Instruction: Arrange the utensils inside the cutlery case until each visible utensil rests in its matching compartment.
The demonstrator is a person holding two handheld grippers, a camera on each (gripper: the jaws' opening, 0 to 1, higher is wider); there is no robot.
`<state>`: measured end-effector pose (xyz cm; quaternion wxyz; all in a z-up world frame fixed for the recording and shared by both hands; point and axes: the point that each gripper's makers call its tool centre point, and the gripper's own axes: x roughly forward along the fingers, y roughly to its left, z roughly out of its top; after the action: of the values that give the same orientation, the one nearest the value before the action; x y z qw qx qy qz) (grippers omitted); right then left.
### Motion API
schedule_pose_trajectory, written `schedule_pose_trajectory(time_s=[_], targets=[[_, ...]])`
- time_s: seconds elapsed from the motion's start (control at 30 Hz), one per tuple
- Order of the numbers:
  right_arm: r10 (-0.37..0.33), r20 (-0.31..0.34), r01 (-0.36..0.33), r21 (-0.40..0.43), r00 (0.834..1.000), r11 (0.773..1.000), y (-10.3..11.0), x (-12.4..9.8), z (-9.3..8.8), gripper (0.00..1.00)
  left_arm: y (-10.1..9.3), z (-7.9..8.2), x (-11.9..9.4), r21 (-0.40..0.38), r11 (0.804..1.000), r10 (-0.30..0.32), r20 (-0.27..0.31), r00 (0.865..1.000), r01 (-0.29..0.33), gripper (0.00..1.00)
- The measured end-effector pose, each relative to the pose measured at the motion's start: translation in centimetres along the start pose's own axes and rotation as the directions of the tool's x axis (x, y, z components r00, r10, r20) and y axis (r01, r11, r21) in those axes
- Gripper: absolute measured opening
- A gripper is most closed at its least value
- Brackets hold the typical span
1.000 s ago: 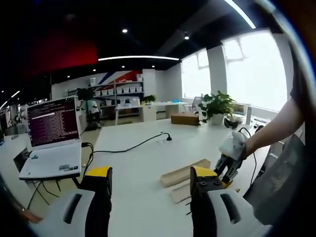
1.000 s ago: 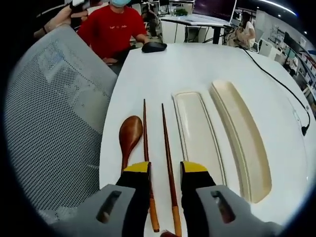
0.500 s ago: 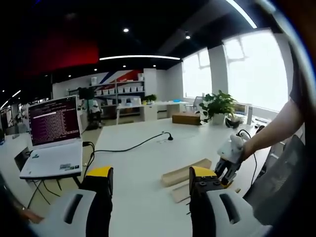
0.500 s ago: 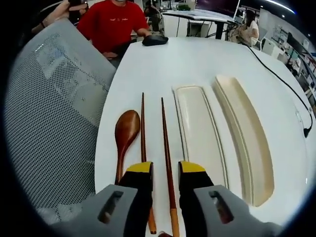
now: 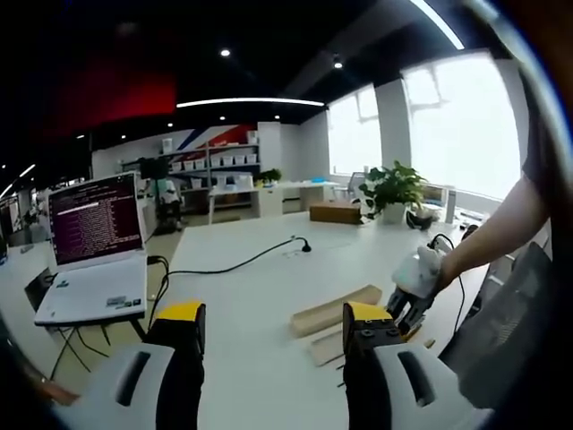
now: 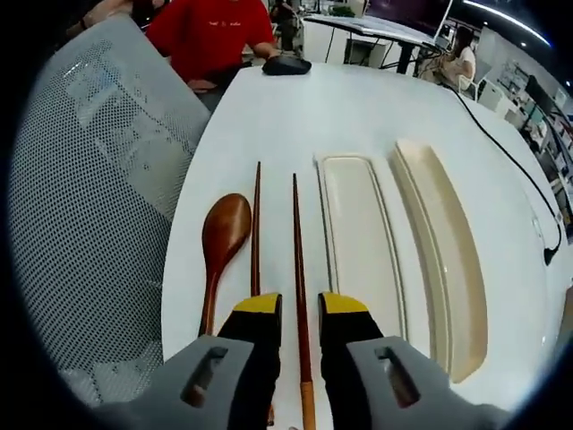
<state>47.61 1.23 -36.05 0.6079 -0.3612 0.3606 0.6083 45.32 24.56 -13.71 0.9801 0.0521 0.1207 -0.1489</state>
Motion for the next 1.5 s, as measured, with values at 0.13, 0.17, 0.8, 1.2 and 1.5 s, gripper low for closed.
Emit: schedule_pose_trajectory(time_s=[0.13,0.17,0.8,1.2,1.5], targets=[[0.003,-0.022,-0.002,0.006,1.0,1.0,0.0,0.1,0.0,0.14,-0.2,0.0,0.0,0.01,1.0,0.001,-0.003,1.0,-0.001,0.64],[0.002,-0.028,-0.002,0.0,1.0,1.0,0.0,0.1,0.1,0.14,-0.3,0.1,0.0,0.009,1.0,0.003,-0.001,1.0,-0.003,0.64],[0.019,-0.151,-0.022,-0.025,0.988,0.999,-0.2,0.4,0.1,0.12,-2.0,1.2,0.0,0.021,0.999,0.028,-0.01,1.0,-0.028,0.63],[0.017,-0.187,-0.022,-0.02,0.982,1.0,-0.4,0.5,0.4,0.06,-2.0,1.6,-0.1,0.026,0.999,0.029,-0.003,1.0,-0.029,0.63],[-0.013,-0.236,-0.004,-0.074,0.972,0.997,-0.2,0.7,0.5,0.02,-1.8,1.8,-0.2,0.018,1.0,0.021,0.021,1.0,-0.021,0.63]])
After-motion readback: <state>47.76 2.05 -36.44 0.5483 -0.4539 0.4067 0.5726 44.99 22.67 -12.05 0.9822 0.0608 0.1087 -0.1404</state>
